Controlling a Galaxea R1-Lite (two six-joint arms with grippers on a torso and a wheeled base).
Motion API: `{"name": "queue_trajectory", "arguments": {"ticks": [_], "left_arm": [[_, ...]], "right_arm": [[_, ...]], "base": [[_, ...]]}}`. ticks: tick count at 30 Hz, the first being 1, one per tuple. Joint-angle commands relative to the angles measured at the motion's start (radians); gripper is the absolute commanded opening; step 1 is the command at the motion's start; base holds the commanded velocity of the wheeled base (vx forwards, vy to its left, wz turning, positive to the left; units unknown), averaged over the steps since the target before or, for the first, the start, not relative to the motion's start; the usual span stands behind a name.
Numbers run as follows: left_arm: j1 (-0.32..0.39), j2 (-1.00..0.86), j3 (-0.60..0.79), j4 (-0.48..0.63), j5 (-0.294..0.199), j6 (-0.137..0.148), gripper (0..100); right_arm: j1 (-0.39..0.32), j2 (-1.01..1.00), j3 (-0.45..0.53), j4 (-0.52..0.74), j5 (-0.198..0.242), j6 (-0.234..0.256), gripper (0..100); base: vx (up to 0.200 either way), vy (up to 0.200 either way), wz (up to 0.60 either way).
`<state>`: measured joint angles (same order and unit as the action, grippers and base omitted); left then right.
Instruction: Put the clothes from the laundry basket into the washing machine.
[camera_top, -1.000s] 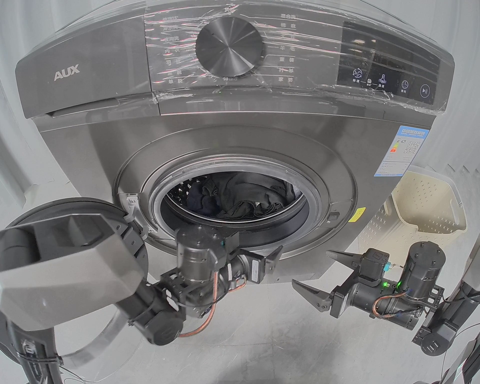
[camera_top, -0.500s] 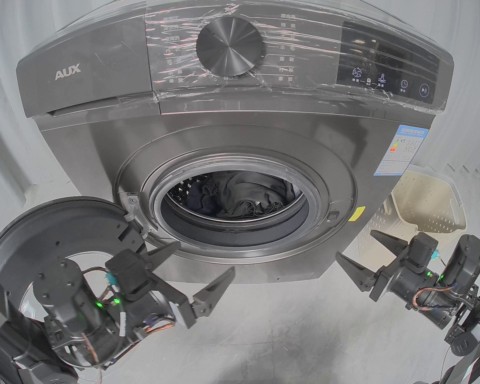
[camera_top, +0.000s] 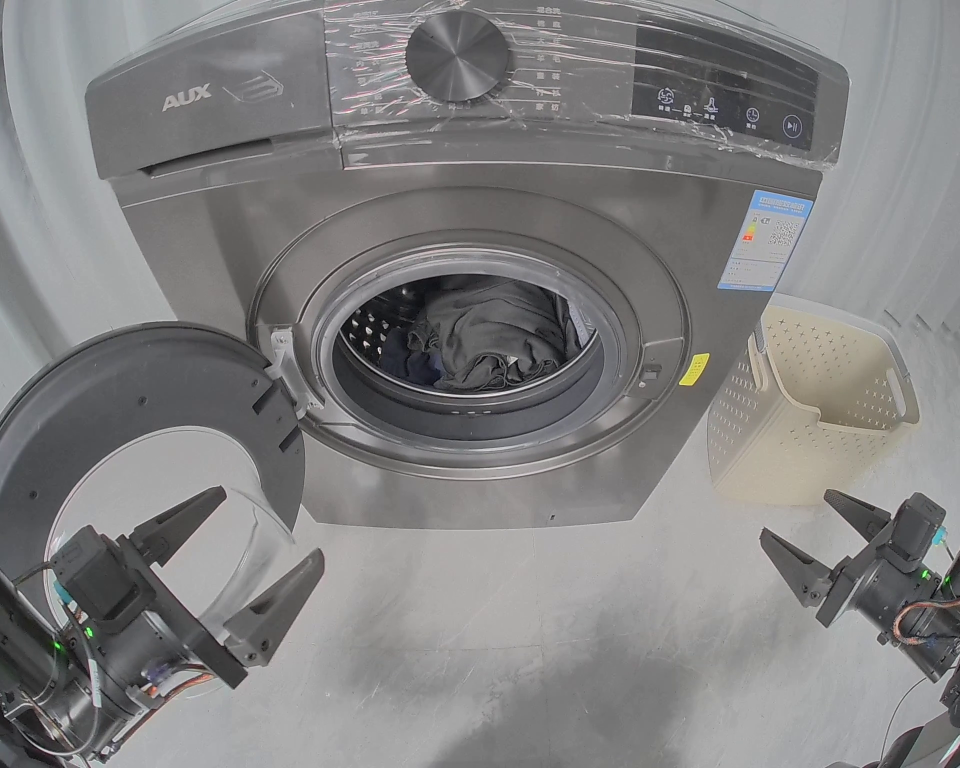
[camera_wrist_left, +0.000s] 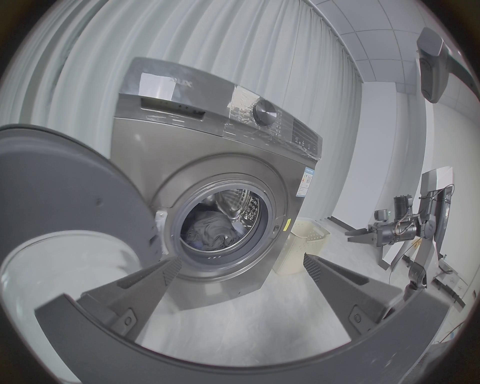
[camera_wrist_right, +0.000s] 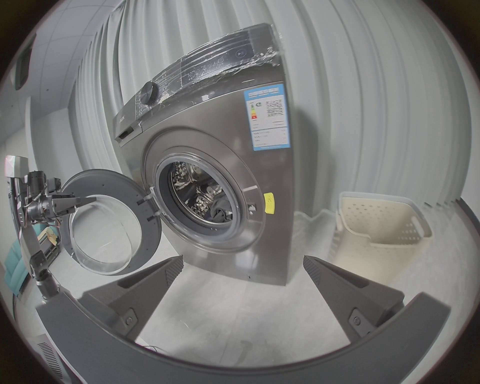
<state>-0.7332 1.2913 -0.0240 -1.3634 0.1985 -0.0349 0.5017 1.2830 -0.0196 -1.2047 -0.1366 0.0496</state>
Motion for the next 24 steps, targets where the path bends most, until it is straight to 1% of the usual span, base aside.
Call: {"name": "queue_trajectory", "arguments": {"ticks": [1, 3, 6, 7, 8, 9, 10, 11, 14, 16, 18, 20, 22, 23, 24], "left_arm": [[0.032, -0.247, 0.024, 0.156, 0.013, 0.020, 100], [0.051, -0.337, 0.024, 0.250, 0.019, 0.020, 100], [0.117, -0.469, 0.024, 0.414, -0.001, 0.021, 100], [0.123, -0.495, 0.024, 0.441, -0.002, 0.023, 100], [0.138, -0.583, 0.024, 0.534, -0.014, 0.023, 100], [0.138, -0.583, 0.024, 0.534, -0.014, 0.023, 100], [0.150, -0.635, 0.024, 0.592, -0.022, 0.021, 100], [0.187, -0.701, 0.024, 0.661, -0.027, 0.012, 100], [0.252, -0.823, 0.024, 0.767, -0.031, 0.006, 100], [0.301, -0.885, 0.024, 0.830, -0.031, 0.004, 100], [0.354, -0.946, 0.024, 0.902, -0.031, -0.005, 100], [0.397, -1.024, 0.024, 0.978, -0.031, -0.003, 100], [0.436, -1.098, 0.024, 1.055, -0.031, -0.003, 100], [0.462, -1.129, 0.024, 1.090, -0.033, -0.002, 100], [0.462, -1.129, 0.024, 1.090, -0.033, -0.002, 100]], "right_arm": [[-0.046, -0.212, 0.020, 0.132, -0.041, 0.004, 100], [-0.071, -0.281, 0.020, 0.197, -0.041, 0.006, 100], [-0.068, -0.445, 0.018, 0.376, -0.038, -0.008, 100], [-0.069, -0.476, 0.018, 0.410, -0.037, -0.011, 100], [-0.080, -0.583, 0.018, 0.530, -0.032, -0.034, 100], [-0.080, -0.583, 0.018, 0.530, -0.032, -0.034, 100], [-0.095, -0.649, 0.017, 0.603, -0.032, -0.047, 100], [-0.137, -0.737, 0.017, 0.689, -0.029, -0.053, 100], [-0.221, -0.878, 0.017, 0.809, -0.024, -0.056, 100], [-0.264, -0.959, 0.017, 0.892, -0.018, -0.057, 100], [-0.298, -1.042, 0.017, 0.981, -0.015, -0.056, 100], [-0.324, -1.123, 0.017, 1.054, -0.017, -0.056, 100], [-0.351, -1.179, 0.017, 1.113, -0.021, -0.054, 100], [-0.361, -1.186, 0.018, 1.136, -0.028, -0.043, 100], [-0.361, -1.186, 0.018, 1.136, -0.028, -0.043, 100]], "base": [[-0.200, 0.000, 0.00], [-0.200, 0.000, 0.00], [-0.200, 0.000, 0.00], [-0.200, 0.000, 0.00], [-0.200, 0.000, 0.00], [-0.200, 0.000, 0.00], [-0.200, 0.000, 0.00], [-0.200, 0.000, 0.00], [-0.200, 0.000, 0.00], [-0.200, 0.000, 0.00], [0.000, 0.000, 0.00], [0.000, 0.000, 0.00], [0.000, 0.000, 0.00], [0.000, 0.000, 0.00], [0.000, 0.000, 0.00]]}}
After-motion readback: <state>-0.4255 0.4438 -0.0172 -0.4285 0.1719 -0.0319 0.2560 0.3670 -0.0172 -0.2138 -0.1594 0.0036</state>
